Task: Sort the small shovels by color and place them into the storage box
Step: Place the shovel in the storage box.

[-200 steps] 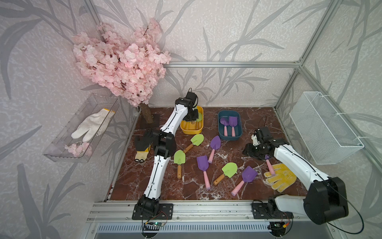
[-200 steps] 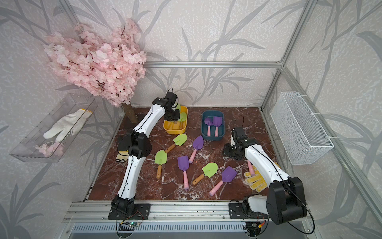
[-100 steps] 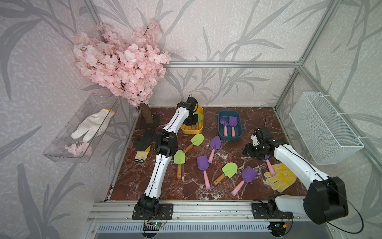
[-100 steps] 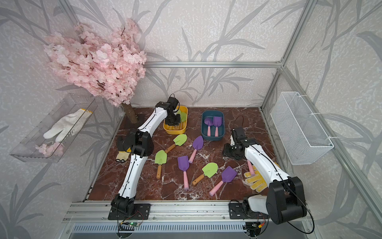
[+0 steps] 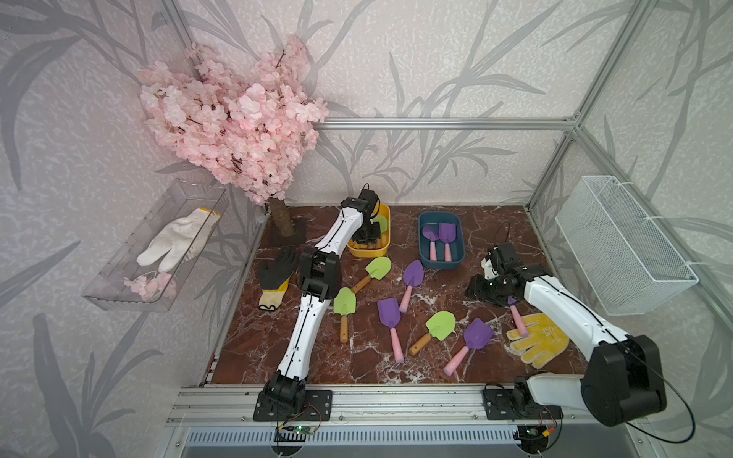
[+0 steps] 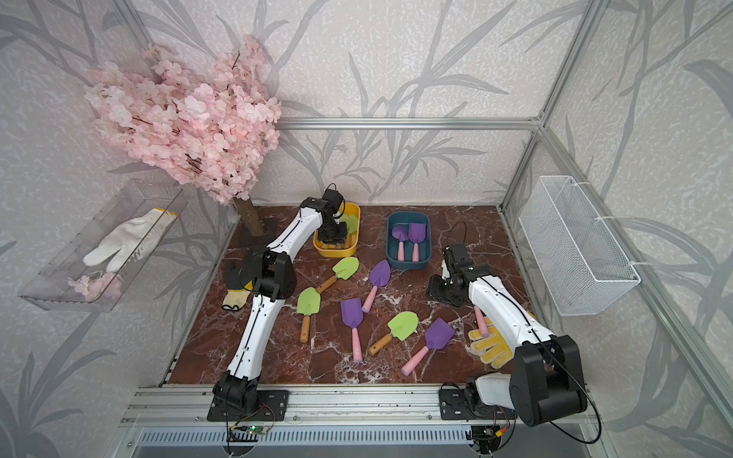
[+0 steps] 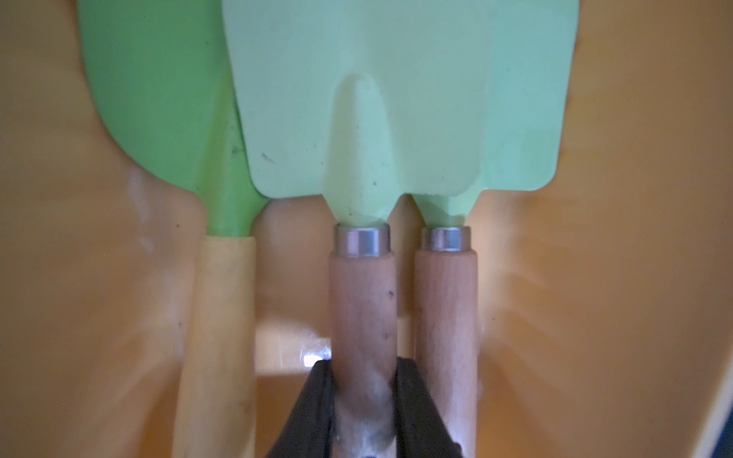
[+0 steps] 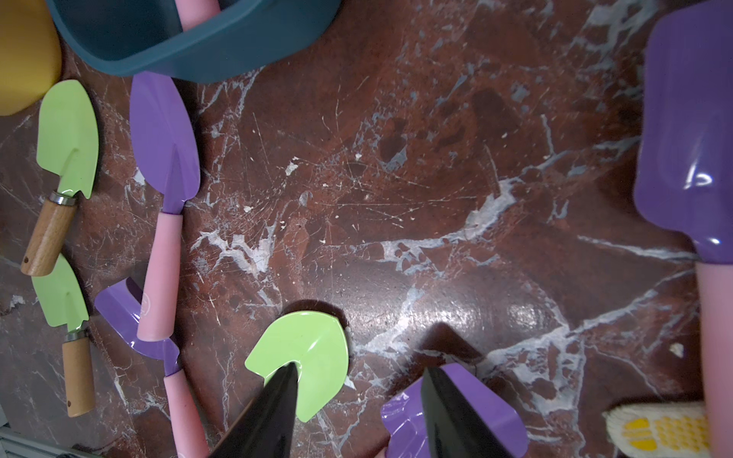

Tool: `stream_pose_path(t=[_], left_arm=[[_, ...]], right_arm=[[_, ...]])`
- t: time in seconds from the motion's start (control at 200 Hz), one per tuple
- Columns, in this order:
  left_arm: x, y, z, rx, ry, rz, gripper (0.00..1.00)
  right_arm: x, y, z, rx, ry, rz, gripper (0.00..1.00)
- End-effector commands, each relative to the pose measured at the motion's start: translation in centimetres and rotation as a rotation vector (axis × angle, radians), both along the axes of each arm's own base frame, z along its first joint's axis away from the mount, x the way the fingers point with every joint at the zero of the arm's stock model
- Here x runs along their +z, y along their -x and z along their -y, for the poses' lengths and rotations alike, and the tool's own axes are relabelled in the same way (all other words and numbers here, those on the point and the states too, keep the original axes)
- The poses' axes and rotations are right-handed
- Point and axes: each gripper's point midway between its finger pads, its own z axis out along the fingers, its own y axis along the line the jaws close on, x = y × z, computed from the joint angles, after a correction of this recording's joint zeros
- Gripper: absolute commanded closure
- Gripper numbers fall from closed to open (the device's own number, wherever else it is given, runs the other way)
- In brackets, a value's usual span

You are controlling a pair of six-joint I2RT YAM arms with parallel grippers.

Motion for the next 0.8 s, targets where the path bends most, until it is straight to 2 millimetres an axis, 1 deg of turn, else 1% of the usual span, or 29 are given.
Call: stream_pose_path(t=[0.0, 0.205, 0.46, 0.555, 0.8], left_arm=[[-0.14, -0.08, -0.43, -0.017, -0.015, -0.003, 0.85], [-0.28, 0.17, -0.46, -0.024, -0.017, -0.014, 0.81], [-0.15, 0.01, -0.35, -0.024, -0.011, -0.007, 0.76], [-0.21, 0.07, -0.34, -0.023, -0.014, -0.009, 0.70], [0.00, 0.01, -0.26, -0.024, -0.010, -0.004, 0.68]], right_arm=[[0.06, -0.14, 0.16, -0.007, 0.007, 0.004, 0.45], [-0.09, -0.14, 0.18, -0.002, 0.010, 0.000, 0.45], [0.03, -0.21, 0.19, -0.004, 0.011, 0.004, 0.45], [0.01, -0.19, 0.18, -0.003, 0.010, 0.003, 0.45], [0.00, -0.17, 0.22, -0.003, 0.013, 0.004, 0.45]])
